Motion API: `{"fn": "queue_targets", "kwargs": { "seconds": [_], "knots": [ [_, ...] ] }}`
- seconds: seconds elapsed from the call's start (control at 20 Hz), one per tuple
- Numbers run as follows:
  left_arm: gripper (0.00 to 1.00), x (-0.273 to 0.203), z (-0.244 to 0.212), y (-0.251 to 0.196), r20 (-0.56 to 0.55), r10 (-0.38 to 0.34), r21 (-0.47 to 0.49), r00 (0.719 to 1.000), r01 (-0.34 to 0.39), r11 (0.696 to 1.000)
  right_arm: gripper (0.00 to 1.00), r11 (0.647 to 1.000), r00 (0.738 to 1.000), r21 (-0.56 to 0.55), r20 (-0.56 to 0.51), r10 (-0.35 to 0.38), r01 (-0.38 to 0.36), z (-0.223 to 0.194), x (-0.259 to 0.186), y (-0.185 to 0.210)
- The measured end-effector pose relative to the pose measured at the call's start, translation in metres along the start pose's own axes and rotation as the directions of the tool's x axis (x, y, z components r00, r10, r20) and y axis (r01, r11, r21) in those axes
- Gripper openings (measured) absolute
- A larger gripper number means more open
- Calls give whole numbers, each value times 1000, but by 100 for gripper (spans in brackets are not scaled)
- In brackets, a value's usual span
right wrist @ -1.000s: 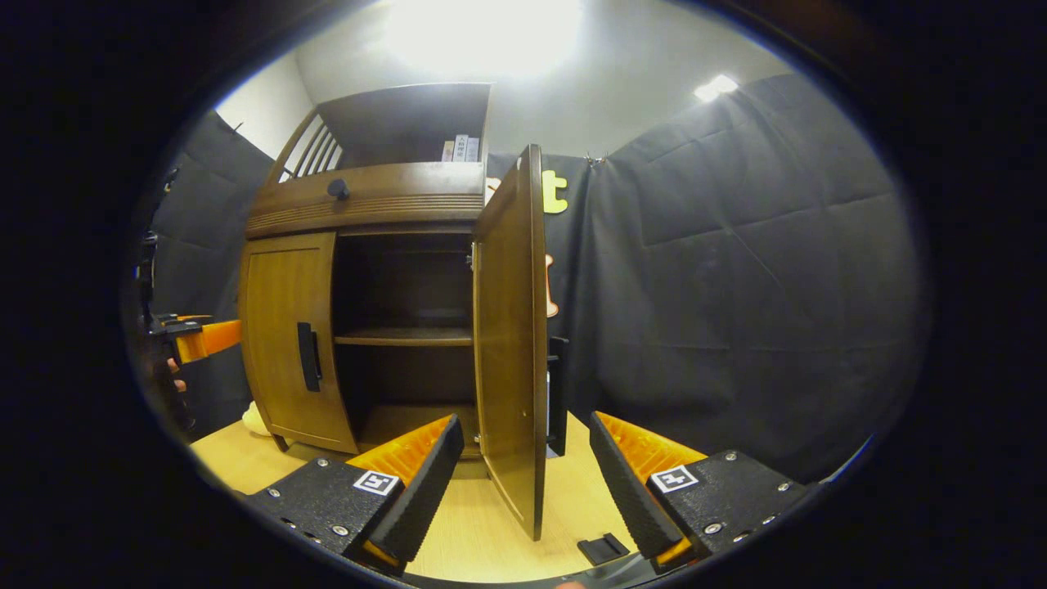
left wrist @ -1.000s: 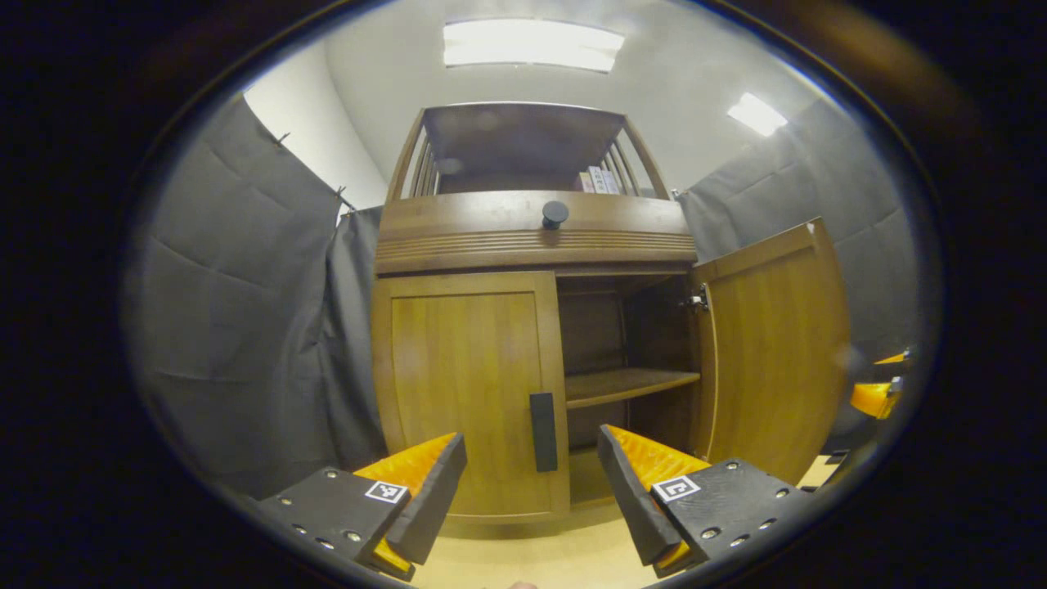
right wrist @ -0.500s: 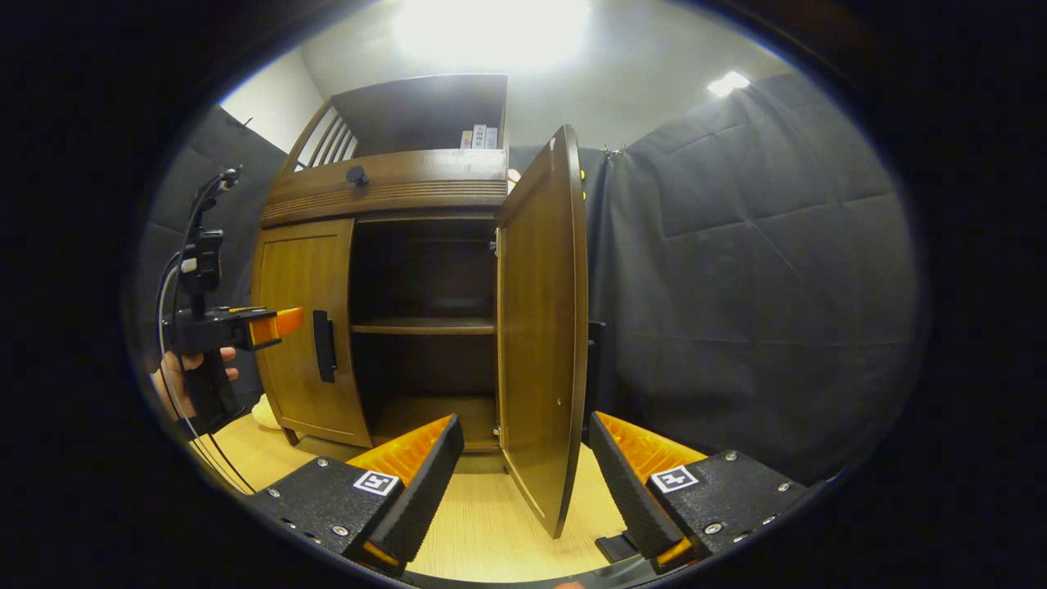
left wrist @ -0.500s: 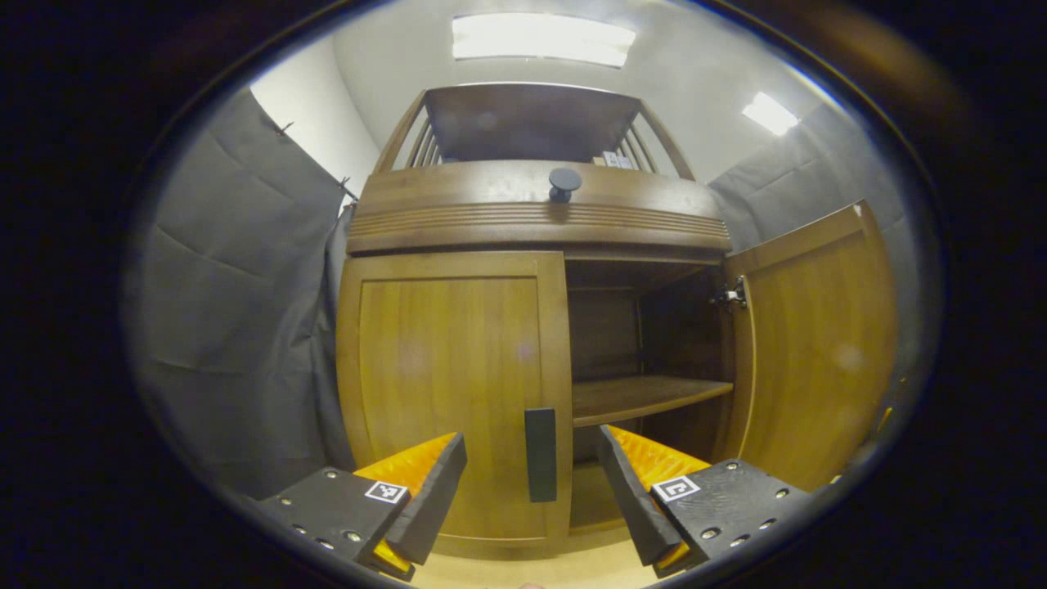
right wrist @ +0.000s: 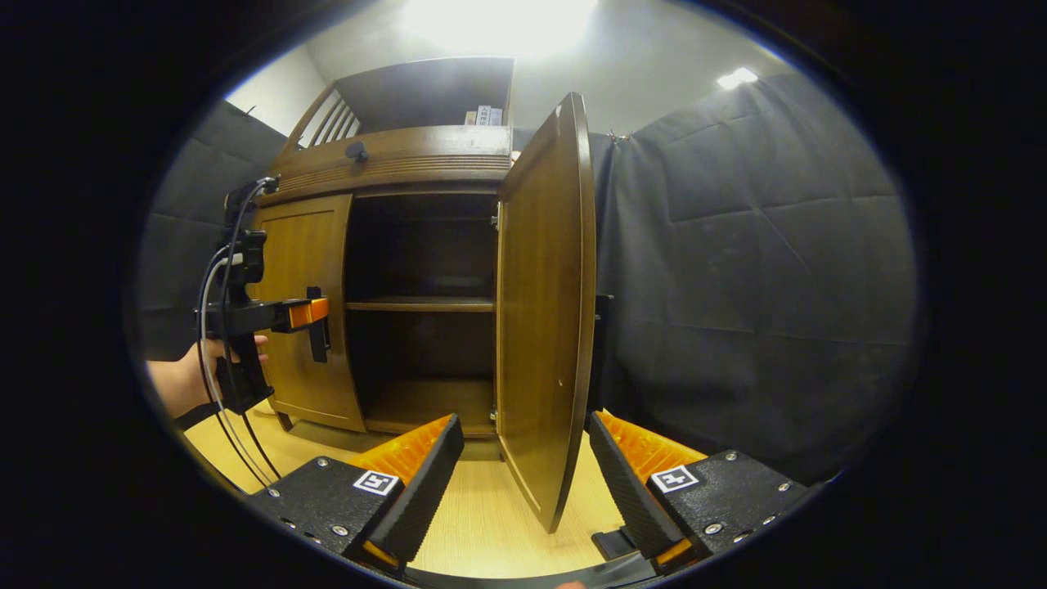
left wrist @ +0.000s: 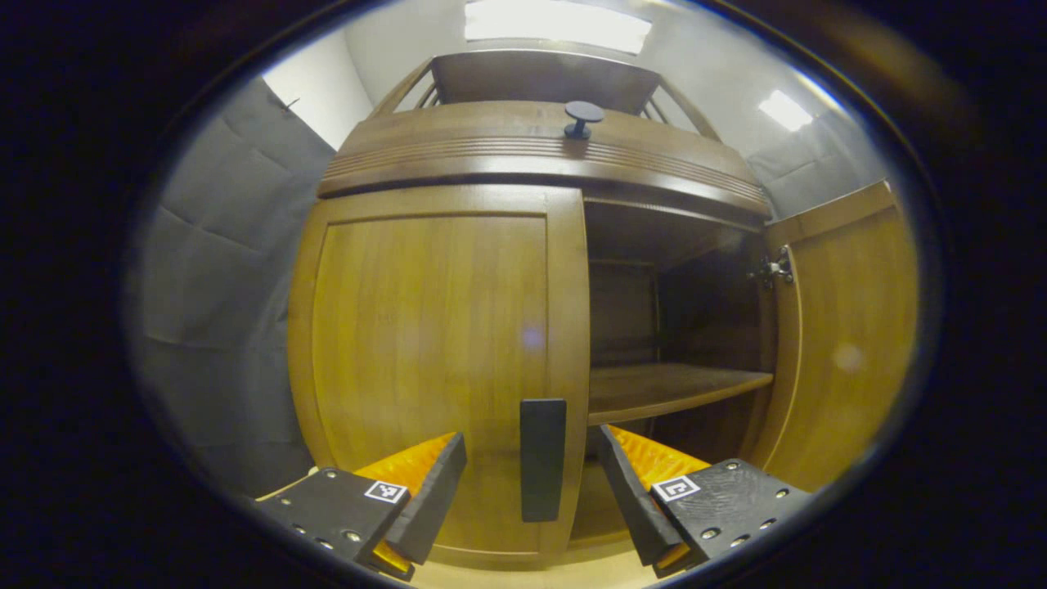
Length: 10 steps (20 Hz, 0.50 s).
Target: Open the right door of the double-door shoe cabinet with the right hand, and open the left door with the left hand.
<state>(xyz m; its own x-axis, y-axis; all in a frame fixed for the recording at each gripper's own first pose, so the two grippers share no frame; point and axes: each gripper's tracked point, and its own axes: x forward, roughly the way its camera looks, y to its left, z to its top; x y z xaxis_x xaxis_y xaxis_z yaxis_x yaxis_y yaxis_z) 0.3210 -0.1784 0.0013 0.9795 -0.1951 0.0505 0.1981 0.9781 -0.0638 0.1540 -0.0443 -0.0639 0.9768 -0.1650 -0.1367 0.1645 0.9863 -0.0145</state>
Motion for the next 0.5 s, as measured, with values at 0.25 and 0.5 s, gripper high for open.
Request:
{"fn": "queue_targets", "kwargs": {
  "seconds": [0.25,0.5],
  "knots": [
    [93,22,-22,-8,-48,12,10,999,-11,1000,96,1000,1000,5,-11,4,-4,-4,9,0],
    [57,33,-41,-8,-104,23,-19,994,-25,999,96,1000,1000,1,-17,21,-21,-7,12,4]
  ]
}}
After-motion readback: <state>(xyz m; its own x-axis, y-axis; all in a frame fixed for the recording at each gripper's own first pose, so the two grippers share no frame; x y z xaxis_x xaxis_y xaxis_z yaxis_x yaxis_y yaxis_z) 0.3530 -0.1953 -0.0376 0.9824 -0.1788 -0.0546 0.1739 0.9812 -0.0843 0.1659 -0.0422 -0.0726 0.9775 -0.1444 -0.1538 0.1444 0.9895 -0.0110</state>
